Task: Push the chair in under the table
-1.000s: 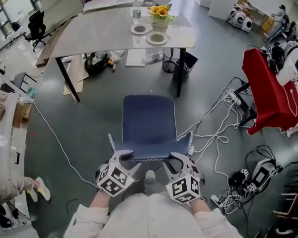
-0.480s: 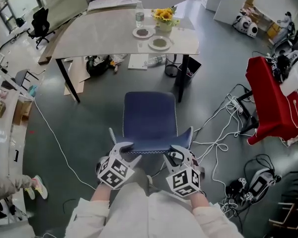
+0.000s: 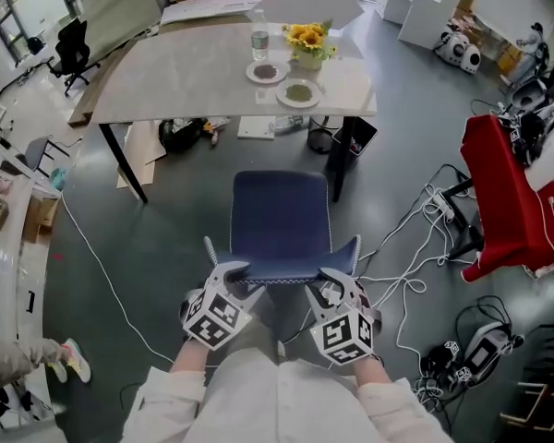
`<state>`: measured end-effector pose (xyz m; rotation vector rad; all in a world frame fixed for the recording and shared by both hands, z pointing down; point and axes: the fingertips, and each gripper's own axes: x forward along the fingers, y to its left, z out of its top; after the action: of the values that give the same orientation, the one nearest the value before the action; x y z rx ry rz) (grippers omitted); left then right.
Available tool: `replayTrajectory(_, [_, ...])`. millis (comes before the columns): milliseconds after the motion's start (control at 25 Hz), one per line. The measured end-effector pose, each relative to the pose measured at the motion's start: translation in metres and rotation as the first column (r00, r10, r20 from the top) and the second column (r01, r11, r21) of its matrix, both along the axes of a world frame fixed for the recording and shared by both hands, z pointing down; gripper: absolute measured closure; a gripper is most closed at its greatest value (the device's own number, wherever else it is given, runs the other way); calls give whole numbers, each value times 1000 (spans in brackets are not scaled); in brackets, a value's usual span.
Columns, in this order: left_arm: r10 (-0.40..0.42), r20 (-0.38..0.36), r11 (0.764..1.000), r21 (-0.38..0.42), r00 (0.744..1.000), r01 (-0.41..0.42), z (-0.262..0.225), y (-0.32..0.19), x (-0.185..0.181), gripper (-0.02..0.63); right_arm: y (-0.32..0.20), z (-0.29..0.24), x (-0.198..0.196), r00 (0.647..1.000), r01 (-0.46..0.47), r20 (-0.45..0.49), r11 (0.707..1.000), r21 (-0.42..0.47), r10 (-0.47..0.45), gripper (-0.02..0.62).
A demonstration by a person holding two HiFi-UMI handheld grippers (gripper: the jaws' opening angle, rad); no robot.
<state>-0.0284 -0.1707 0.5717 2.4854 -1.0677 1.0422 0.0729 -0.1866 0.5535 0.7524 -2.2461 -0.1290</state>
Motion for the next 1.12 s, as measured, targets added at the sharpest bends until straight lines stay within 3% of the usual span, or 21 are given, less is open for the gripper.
replayTrajectory(1120, [130, -14, 991, -7, 991, -130, -6, -195, -61, 430, -194, -6, -62, 991, -131, -14, 991, -5, 130, 469])
